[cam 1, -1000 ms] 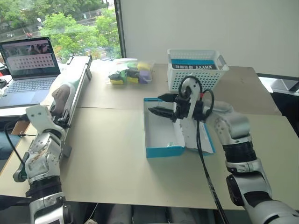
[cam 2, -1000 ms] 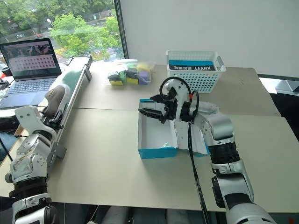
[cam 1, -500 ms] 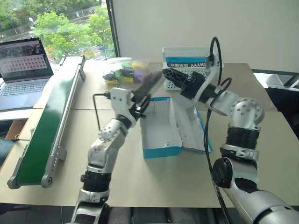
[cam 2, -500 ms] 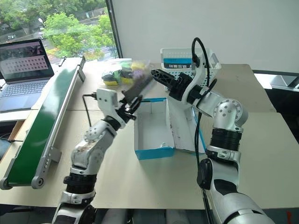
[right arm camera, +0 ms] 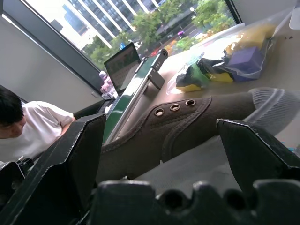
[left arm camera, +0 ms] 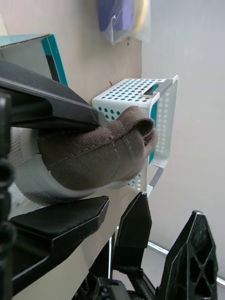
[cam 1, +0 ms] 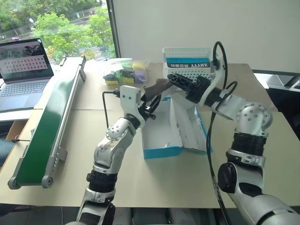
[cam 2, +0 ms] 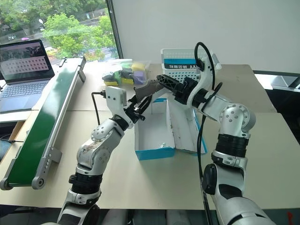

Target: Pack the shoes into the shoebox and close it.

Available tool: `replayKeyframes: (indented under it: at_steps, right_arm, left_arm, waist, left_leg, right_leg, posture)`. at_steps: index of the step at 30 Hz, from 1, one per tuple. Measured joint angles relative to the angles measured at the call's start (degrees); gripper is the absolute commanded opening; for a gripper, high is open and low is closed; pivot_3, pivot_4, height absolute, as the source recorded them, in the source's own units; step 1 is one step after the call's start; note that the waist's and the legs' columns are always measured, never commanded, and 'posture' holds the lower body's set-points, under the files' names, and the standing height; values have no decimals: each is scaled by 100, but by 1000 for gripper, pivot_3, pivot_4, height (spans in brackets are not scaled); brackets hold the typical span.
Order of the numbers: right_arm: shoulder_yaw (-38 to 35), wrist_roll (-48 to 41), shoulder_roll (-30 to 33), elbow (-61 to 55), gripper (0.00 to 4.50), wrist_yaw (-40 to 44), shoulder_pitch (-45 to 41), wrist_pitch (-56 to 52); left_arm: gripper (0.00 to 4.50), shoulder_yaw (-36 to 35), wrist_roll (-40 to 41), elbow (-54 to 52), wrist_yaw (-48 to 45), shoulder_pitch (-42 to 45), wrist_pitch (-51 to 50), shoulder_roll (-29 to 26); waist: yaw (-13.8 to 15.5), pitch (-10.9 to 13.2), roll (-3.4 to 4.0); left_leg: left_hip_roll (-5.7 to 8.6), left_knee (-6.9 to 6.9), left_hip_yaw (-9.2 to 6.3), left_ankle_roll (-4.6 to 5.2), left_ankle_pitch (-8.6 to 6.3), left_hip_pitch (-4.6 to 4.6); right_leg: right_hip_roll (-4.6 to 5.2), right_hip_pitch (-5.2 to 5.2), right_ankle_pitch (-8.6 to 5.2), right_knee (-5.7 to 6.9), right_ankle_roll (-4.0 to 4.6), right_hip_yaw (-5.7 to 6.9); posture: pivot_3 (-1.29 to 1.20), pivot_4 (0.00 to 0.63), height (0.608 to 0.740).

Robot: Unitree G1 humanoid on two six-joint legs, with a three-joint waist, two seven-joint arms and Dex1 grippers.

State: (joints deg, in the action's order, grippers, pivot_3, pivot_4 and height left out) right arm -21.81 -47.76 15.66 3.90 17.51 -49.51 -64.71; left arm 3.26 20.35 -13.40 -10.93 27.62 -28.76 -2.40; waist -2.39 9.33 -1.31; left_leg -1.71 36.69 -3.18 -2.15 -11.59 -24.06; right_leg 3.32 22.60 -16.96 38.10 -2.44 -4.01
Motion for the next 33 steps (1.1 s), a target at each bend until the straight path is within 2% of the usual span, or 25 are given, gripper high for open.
replayKeyframes:
  at_steps: [7,15,33]
  right_arm:
    - [7,0,132,-4,4500,58,120,28]
    - [116,-1,119,-2,4500,102,120,40]
    - [301,-108,244,-116,4500,248,154,-202]
  left_arm:
    - [2202,-35,2,-343,20,344,-12,22]
    - [2202,90,0,-371,34,358,-32,153]
    - [2202,-42,-1,-469,194,342,-248,33]
  waist:
    - [14,0,0]
    - [0,0,0]
    - [4,0,0]
  left_leg:
    - [0,0,0,0,0,0]
    - [0,0,0,0,0,1]
    - [0,1,-1,0,0,0]
  right_leg:
    - [0,-2,0,-1,0,0]
    - [-1,-2,0,-1,0,0]
    - [-1,-2,0,-1,0,0]
  posture:
    - [0,150,740]
    - [0,150,740]
    - [0,150,740]
